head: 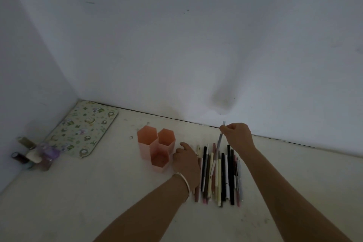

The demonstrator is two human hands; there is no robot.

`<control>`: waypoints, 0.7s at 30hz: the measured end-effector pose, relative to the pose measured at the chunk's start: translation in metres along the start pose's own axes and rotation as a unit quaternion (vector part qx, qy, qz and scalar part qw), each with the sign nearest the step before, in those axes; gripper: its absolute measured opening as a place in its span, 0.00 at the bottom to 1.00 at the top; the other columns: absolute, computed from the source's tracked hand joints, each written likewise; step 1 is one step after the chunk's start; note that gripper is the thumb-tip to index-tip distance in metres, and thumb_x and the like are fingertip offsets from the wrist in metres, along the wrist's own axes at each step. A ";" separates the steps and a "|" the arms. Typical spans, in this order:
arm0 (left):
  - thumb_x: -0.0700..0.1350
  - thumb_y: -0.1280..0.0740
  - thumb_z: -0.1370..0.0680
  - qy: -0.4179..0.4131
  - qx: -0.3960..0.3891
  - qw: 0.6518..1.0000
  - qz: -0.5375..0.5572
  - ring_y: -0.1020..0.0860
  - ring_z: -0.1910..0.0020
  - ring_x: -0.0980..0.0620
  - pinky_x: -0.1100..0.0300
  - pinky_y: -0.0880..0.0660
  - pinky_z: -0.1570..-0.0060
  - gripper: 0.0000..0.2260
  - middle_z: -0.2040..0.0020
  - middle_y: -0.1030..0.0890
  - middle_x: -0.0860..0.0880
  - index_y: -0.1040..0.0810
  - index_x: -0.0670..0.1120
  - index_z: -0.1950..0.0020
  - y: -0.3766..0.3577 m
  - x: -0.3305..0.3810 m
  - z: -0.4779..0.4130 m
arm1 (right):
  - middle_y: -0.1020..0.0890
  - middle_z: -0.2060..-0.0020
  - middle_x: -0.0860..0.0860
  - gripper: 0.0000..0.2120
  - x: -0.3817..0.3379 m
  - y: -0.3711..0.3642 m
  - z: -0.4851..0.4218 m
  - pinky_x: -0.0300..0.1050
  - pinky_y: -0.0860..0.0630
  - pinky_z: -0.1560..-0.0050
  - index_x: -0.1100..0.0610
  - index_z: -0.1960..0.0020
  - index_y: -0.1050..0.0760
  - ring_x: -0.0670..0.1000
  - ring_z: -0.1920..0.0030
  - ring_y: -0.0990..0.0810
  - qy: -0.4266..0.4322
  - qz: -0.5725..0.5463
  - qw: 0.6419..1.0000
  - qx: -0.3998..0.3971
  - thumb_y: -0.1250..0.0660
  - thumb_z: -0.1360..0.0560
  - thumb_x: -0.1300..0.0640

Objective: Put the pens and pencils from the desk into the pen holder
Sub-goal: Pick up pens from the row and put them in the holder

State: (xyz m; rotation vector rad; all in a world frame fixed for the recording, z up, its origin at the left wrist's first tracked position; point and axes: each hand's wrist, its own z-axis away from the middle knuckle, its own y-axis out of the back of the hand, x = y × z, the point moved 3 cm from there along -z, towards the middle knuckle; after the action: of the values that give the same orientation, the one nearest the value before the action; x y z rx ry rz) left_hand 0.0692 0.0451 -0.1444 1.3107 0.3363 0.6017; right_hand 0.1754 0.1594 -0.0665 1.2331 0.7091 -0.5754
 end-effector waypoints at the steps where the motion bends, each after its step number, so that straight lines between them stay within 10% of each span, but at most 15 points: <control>1: 0.46 0.43 0.18 -0.017 0.020 1.000 -0.002 0.23 0.43 0.45 0.57 0.26 0.46 0.28 0.39 0.25 0.38 0.50 0.32 0.25 0.000 0.000 -0.001 | 0.38 0.77 0.52 0.22 0.001 -0.001 0.001 0.42 0.38 0.66 0.55 0.75 0.41 0.51 0.74 0.40 0.000 -0.004 1.000 -0.001 0.33 0.28 0.59; 7: 0.40 0.40 0.19 -0.057 -0.029 0.996 0.055 0.24 0.41 0.43 0.54 0.26 0.45 0.20 0.39 0.25 0.40 0.40 0.36 0.30 0.033 0.001 0.009 | 0.39 0.78 0.50 0.19 -0.007 0.006 0.003 0.40 0.40 0.70 0.57 0.73 0.37 0.49 0.77 0.42 -0.006 -0.031 0.999 0.012 0.33 0.27 0.59; 12: 0.40 0.38 0.20 -0.163 0.172 0.948 0.213 0.23 0.57 0.53 0.62 0.28 0.64 0.20 0.50 0.25 0.47 0.41 0.47 0.31 0.138 -0.044 0.021 | 0.40 0.78 0.49 0.16 -0.045 0.016 0.013 0.38 0.44 0.73 0.62 0.71 0.31 0.46 0.78 0.44 0.015 -0.146 0.985 0.085 0.34 0.26 0.59; 21: 0.39 0.31 0.25 -0.046 0.208 0.895 0.392 0.24 0.64 0.61 0.70 0.29 0.65 0.08 0.61 0.23 0.54 0.29 0.49 0.54 0.147 -0.164 -0.018 | 0.33 0.78 0.42 0.08 -0.110 -0.032 0.059 0.32 0.39 0.77 0.58 0.60 0.20 0.41 0.78 0.38 0.047 -0.304 0.944 0.123 0.34 0.25 0.56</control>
State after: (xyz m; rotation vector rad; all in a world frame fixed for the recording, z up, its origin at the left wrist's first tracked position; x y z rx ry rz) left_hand -0.1049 -0.0166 -0.0229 1.8915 -0.1835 1.1829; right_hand 0.0896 0.0958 0.0059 1.2718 1.1374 -1.1475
